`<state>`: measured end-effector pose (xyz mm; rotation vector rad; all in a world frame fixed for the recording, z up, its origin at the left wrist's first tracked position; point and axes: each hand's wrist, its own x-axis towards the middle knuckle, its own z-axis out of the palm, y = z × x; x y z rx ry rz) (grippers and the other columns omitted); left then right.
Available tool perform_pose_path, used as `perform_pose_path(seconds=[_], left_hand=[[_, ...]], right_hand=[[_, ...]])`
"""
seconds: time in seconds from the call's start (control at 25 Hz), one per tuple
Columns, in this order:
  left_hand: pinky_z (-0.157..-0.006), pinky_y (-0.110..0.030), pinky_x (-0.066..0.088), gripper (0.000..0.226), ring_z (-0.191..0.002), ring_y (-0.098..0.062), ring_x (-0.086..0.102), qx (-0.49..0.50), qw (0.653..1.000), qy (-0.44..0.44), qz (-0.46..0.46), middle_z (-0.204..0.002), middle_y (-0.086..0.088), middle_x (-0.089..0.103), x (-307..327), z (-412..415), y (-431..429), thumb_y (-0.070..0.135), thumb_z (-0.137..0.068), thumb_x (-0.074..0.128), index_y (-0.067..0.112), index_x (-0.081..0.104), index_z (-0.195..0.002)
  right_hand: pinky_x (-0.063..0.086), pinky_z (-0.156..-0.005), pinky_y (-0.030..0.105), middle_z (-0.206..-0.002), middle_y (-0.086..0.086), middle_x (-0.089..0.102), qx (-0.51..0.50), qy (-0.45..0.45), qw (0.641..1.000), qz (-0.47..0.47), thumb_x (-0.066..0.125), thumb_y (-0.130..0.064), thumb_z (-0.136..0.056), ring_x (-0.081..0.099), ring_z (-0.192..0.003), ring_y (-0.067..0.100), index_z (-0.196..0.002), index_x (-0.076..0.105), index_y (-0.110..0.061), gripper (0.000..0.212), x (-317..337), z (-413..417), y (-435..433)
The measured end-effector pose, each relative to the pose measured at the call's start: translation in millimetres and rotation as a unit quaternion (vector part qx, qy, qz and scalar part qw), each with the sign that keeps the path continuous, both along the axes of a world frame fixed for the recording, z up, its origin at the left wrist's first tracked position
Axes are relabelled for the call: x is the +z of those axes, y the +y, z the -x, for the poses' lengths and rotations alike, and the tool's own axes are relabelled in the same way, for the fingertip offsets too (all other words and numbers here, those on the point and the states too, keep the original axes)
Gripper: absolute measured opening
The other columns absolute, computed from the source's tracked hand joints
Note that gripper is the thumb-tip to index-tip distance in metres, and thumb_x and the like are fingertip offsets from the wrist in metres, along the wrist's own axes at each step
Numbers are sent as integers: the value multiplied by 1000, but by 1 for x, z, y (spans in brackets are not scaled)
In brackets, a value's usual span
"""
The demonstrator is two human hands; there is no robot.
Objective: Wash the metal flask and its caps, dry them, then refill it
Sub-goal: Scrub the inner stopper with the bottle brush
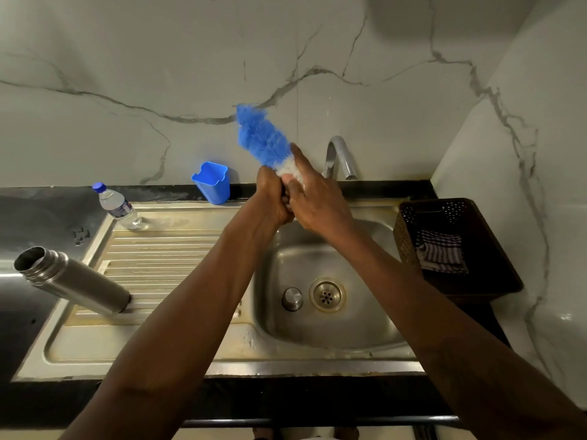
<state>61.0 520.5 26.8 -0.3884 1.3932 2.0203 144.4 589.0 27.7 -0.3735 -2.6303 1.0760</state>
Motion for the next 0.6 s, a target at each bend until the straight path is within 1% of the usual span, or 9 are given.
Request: perform_pose_path(seconds=[0.08,0.12,0.2,0.28,0.36,0.44,0.52,0.56,0.6], left_hand=[[-39,-17,24,74,-34,-6,31,-74,997,-34,-2,-45,6,37,5,6,-13,66,-104,33,20,48,-48],[-36,-13,21,76,-30,-5,29,-112,993,-43,-2,-43,6,36,4,6,-17,68,-103,31,19,47,-47],[-32,-12,22,71,-28,-4,30,-146,988,-58,-5,-43,6,37,-2,3,-22,67,-104,32,18,47,-55],[-32,-12,23,65,-28,-4,29,-161,984,-73,-3,-45,6,35,-4,0,-18,62,-107,31,18,45,-61],[-35,-12,23,67,-29,-4,29,-176,982,-67,9,-46,6,34,-3,2,-17,63,-106,31,18,46,-59],[-40,-14,28,72,-37,-5,34,-192,980,-43,34,-54,5,38,-3,6,-17,72,-101,33,19,49,-56],[-50,-21,41,73,-52,-9,48,-197,979,-19,48,-64,3,50,-8,3,-19,76,-98,36,19,57,-57],[-56,-25,48,71,-59,-13,58,-198,979,-8,41,-69,1,58,-11,1,-18,73,-99,37,19,64,-62],[-62,-29,55,67,-68,-17,66,-196,980,3,23,-77,-3,66,-12,-1,-18,69,-101,38,18,72,-73]], right_hand=[[57,-86,48,-112,9,71,13,1,1000,3,35,-43,-108,68,-90,24,-161,11,-43,58,-16,-18,0],[55,-88,47,-117,8,69,15,3,1000,1,35,-44,-108,67,-95,25,-161,12,-43,57,-22,-26,2],[53,-89,40,-120,5,67,5,4,1000,3,35,-44,-109,65,-99,24,-162,14,-40,57,-22,-28,3],[50,-87,35,-113,-2,63,-11,-9,1000,1,37,-44,-109,62,-95,17,-162,17,-37,58,-9,-13,3],[54,-92,38,-116,-3,67,-17,-7,1000,20,41,-45,-107,66,-98,16,-158,29,-35,54,5,1,3],[57,-91,40,-114,-4,71,-19,12,998,58,45,-47,-105,70,-98,15,-148,43,-33,45,4,0,-3],[56,-84,33,-110,-7,68,-22,25,996,85,47,-45,-104,67,-95,11,-143,47,-30,41,-7,-10,-11],[52,-82,29,-110,-9,66,-30,30,995,88,48,-44,-105,64,-96,10,-142,48,-29,40,-11,-15,-14],[51,-82,29,-109,-9,64,-48,34,995,86,48,-43,-105,63,-97,11,-141,50,-27,39,-14,-15,-13]])
